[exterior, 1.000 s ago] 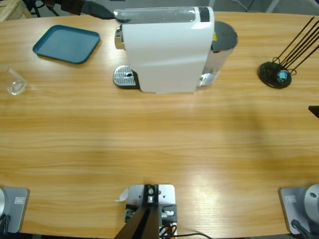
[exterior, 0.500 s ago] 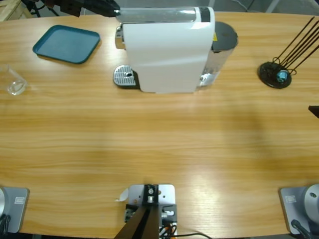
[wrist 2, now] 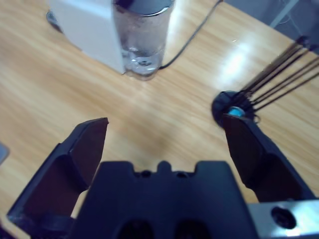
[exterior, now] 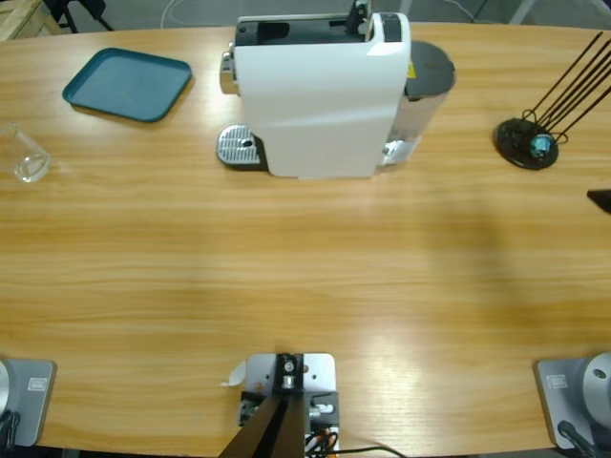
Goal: Pour coffee
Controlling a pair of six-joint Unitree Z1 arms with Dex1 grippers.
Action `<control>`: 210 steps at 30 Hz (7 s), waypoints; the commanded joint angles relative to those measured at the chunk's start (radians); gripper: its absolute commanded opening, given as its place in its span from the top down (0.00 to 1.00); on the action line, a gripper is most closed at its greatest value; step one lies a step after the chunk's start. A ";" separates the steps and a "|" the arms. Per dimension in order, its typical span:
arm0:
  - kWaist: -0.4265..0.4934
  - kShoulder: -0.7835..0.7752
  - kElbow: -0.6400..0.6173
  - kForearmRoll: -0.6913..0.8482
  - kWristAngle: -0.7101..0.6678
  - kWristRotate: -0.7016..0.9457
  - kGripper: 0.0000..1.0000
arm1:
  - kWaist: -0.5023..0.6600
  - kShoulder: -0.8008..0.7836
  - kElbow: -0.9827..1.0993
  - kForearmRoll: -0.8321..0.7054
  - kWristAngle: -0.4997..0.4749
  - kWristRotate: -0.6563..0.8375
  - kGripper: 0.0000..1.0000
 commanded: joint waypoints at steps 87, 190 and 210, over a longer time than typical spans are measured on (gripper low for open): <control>-0.252 -0.556 0.795 -0.063 0.640 0.686 0.04 | -0.542 1.171 0.726 -1.909 -0.123 0.203 0.87; -0.253 -0.609 0.893 -0.113 0.594 0.660 0.04 | -0.558 1.061 0.614 -1.608 -0.080 0.173 0.72; -0.253 -0.630 0.928 -0.113 0.599 0.650 0.04 | -0.558 0.921 0.614 -1.581 -0.064 0.151 0.91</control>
